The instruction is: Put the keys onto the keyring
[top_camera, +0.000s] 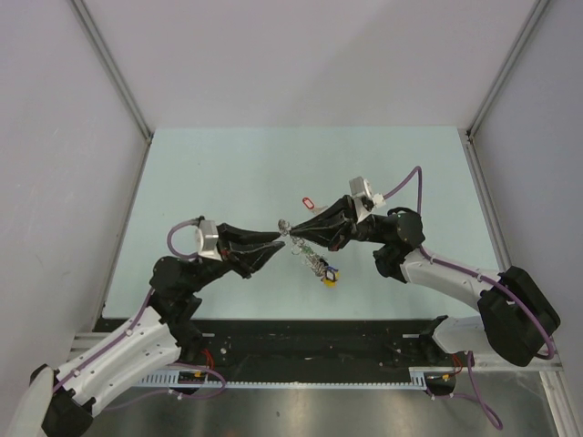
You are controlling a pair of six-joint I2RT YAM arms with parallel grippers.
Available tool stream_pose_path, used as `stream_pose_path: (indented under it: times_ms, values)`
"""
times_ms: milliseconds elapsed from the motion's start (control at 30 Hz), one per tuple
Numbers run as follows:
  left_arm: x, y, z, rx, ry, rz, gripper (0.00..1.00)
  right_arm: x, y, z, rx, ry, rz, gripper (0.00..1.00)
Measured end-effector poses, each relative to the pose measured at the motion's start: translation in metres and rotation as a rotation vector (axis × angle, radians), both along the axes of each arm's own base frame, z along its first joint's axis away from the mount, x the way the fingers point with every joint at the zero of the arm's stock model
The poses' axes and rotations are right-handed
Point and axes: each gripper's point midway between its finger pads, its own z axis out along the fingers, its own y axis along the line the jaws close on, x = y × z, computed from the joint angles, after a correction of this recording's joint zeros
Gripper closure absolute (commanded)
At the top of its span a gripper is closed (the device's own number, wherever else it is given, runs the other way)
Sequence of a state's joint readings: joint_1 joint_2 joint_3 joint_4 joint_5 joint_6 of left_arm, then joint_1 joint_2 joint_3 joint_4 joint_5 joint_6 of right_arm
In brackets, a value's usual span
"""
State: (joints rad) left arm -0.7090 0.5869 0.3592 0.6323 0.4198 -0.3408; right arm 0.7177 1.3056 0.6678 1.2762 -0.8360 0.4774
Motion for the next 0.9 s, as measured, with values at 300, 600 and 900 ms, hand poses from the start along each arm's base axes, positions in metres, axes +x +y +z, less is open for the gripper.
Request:
stream_pose_path:
  times_ms: [300,600,900]
  values:
    - [0.002,0.001,0.01,-0.044,-0.027,0.011,0.74,-0.001,0.0,0.0,-0.002,0.003,0.005,1.0]
    - [0.004,-0.004,0.007,-0.042,-0.014,-0.009,0.82,-0.002,0.0,-0.001,-0.004,0.005,0.011,1.0]
    - [0.003,-0.011,0.003,-0.037,0.003,-0.046,0.82,-0.003,0.0,-0.001,-0.006,0.007,0.015,1.0]
